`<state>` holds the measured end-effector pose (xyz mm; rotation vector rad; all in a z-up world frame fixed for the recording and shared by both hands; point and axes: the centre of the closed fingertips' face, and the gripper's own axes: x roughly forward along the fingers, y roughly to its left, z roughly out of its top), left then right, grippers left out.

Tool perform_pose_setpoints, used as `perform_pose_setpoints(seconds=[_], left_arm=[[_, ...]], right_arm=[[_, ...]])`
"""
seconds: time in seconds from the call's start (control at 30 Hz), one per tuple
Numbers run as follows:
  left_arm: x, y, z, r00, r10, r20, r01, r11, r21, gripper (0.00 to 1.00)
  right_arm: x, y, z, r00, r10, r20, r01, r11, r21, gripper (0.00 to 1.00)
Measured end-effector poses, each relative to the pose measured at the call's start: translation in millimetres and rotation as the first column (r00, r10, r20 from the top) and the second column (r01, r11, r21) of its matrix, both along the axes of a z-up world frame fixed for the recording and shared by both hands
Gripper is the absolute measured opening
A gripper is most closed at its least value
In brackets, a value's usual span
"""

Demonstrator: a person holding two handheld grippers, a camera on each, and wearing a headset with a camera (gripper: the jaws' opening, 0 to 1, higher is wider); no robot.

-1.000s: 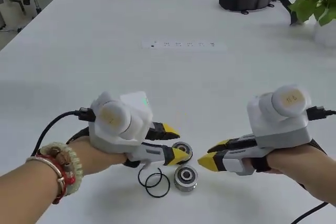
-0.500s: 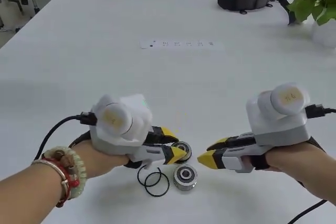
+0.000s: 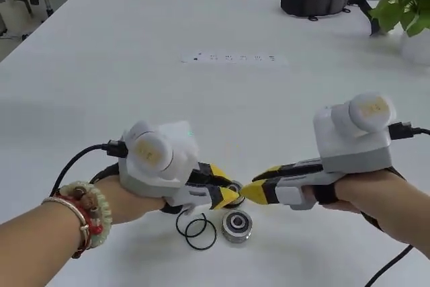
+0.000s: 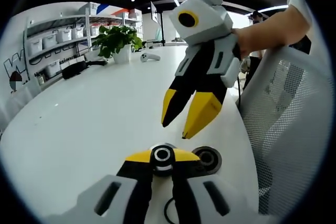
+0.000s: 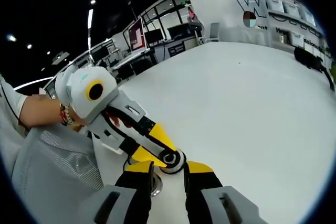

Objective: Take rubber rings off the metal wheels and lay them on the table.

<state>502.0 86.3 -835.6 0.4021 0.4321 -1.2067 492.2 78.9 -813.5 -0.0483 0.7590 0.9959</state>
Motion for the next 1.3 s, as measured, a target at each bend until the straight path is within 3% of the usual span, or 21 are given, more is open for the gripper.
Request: perform_pose_setpoints(seconds=[0.13,0.2,0.27,0.37,0.43,0.53,0.63,0.73,1.07,1.3], left_arm=[[0.3,0.4,-0.4,1.000,0.010,-0.019,-0.010,1.000,-0.018,0.08],[-0.1,0.3,-0.1,1.000,0.007,-0.015,-0.007,1.000,-0.023,0.08],[-0.3,0.5,-0.1,1.000,0.006,-0.015,-0.006,1.000,-0.031,0.08],[-0.7,0.9,-0.2,1.000,0.004,-0.014,-0.005,0.999,-0.044,0.08],[-1.3,1.0,0.1,1.000,0.002,-0.011,-0.003,0.999,-0.051,0.08],[-1.6,1.2,0.0,1.000,0.000,-0.009,-0.001,0.998,-0.058,0.08],[-1.9,1.1,0.5,1.000,-0.002,-0.007,0.001,0.998,-0.058,0.08],[-1.8,1.4,0.6,1.000,-0.002,-0.008,0.002,0.998,-0.064,0.08],[-0.6,0.7,0.5,1.000,0.011,-0.005,-0.012,0.998,-0.066,0.08],[1.4,0.3,0.6,1.000,0.021,-0.005,-0.021,0.998,-0.067,0.08]], right_arm=[[7.2,0.7,-1.8,1.000,0.016,0.009,-0.016,1.000,-0.008,0.21],[8.7,0.9,-5.8,1.000,0.026,0.007,-0.026,0.999,-0.023,0.20],[7.4,3.3,-10.6,0.999,0.051,-0.003,-0.051,0.998,-0.046,0.20],[3.8,8.8,-16.0,0.992,0.127,0.025,-0.124,0.987,-0.099,0.20],[2.3,10.3,-18.4,0.990,0.139,0.028,-0.135,0.984,-0.114,0.19],[5.2,6.4,-18.7,0.993,0.105,0.058,-0.099,0.990,-0.096,0.20],[-1.6,1.5,-24.4,0.993,0.108,0.046,-0.103,0.991,-0.088,0.20],[-3.6,-10.2,-37.2,0.989,0.135,0.059,-0.123,0.976,-0.177,0.20],[0.6,-1.2,-42.1,0.986,0.144,0.081,-0.131,0.979,-0.154,0.22],[2.5,3.2,-42.7,0.978,0.171,0.115,-0.149,0.973,-0.179,0.21]])
